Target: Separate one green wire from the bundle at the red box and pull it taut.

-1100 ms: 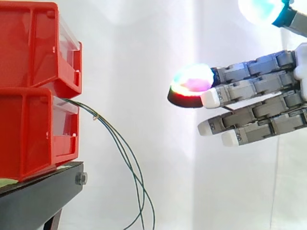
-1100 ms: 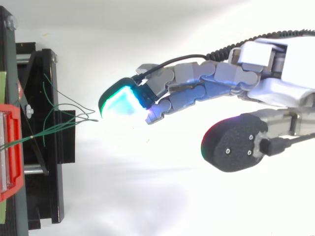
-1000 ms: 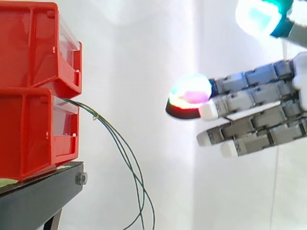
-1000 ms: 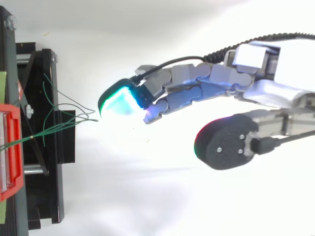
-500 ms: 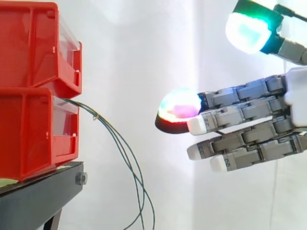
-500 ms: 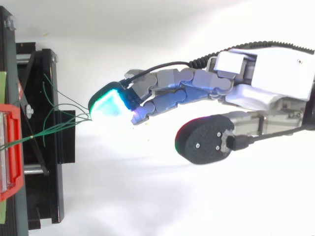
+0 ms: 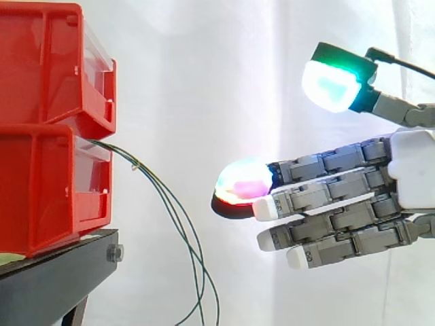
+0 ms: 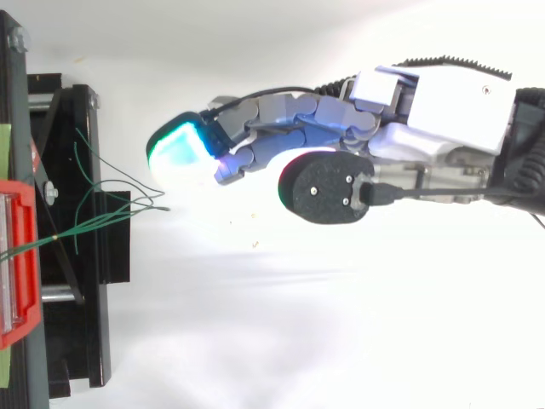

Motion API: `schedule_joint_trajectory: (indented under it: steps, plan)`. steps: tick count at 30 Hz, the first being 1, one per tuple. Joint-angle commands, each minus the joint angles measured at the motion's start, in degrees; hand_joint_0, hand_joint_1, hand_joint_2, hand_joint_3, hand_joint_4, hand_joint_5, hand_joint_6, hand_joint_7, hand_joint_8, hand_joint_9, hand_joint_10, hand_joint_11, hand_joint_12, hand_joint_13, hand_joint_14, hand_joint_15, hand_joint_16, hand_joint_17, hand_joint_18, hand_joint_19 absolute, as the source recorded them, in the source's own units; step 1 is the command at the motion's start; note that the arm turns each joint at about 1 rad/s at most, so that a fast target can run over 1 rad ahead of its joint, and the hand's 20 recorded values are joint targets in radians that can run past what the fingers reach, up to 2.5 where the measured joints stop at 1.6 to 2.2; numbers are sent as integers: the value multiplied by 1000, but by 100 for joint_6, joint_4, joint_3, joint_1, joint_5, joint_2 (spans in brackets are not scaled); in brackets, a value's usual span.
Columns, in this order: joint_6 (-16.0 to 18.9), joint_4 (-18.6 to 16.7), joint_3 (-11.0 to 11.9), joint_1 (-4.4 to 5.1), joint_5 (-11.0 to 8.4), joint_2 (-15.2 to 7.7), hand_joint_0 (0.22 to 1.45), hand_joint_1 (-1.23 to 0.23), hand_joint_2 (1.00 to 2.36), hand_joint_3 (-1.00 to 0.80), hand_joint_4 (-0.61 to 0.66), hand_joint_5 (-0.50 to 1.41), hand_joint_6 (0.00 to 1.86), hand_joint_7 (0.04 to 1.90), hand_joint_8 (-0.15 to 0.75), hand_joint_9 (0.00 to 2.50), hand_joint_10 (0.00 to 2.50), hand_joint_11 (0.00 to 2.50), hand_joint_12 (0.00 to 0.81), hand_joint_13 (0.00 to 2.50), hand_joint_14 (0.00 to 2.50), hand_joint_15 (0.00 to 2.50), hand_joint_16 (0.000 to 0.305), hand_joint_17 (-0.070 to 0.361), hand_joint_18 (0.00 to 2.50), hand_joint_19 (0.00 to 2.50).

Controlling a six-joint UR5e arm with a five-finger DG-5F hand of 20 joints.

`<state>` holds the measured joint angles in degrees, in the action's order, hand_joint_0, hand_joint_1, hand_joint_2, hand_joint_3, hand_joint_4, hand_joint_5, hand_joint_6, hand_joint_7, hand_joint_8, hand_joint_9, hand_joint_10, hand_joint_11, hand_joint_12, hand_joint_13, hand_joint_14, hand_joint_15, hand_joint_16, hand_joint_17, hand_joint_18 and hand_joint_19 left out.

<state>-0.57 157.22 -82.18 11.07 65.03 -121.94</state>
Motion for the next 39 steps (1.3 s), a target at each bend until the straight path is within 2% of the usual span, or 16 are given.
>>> schedule_joint_trajectory:
  steps: [1,7,10,13,15,16,17,18,21,28,29,32,39]
  plan:
    - [-57,-60,0,-26,-78,-32,467,-294,1000,-500,198,-217,502,689,199,21,0,0,322,0,0,0,50,113,0,158]
    - [-22,-174,0,-18,-104,-164,467,-310,1000,-500,203,-218,502,695,203,34,0,0,325,0,0,0,51,114,0,157]
    - [13,-332,61,-18,-131,-375,469,-320,1000,-500,203,-218,502,697,203,36,0,0,323,0,0,0,51,115,0,156]
    - [-5,-367,123,0,-131,-445,468,-326,1000,-500,205,-217,502,696,204,40,0,0,325,0,0,0,51,115,0,155]
    - [-13,-314,281,9,-148,-524,468,-334,1000,-500,207,-217,502,700,204,41,0,0,324,0,0,0,51,115,0,162]
    - [4,-297,334,0,-148,-595,468,-341,1000,-500,207,-216,502,707,204,42,0,0,325,0,0,0,51,116,0,157]
    - [39,-209,510,-26,-140,-700,469,-344,1000,-500,211,-214,502,712,204,43,0,0,324,0,0,0,51,116,0,156]
    - [57,-174,554,-26,-140,-762,470,-350,1000,-500,213,-213,502,720,205,49,0,0,324,0,0,0,51,115,0,158]
    - [312,-130,844,-44,-104,-1069,472,-383,1000,-500,222,-207,502,738,209,72,0,0,324,0,0,0,52,116,0,168]
    - [224,-121,1063,-44,-87,-1157,487,-503,1002,-472,259,-180,502,770,238,249,0,0,328,30,0,0,53,120,0,172]
    - [171,-33,1186,-53,-96,-1157,487,-509,1002,-472,263,-178,502,773,240,258,0,0,327,44,0,0,53,120,10,178]
    - [127,37,1213,-53,-78,-1157,500,-566,1003,-470,276,-161,502,805,248,355,0,0,333,136,0,0,53,120,116,170]
    - [-13,20,1222,18,-25,-1157,520,-597,1004,-454,298,-143,503,875,253,470,0,33,333,245,0,30,53,119,253,215]
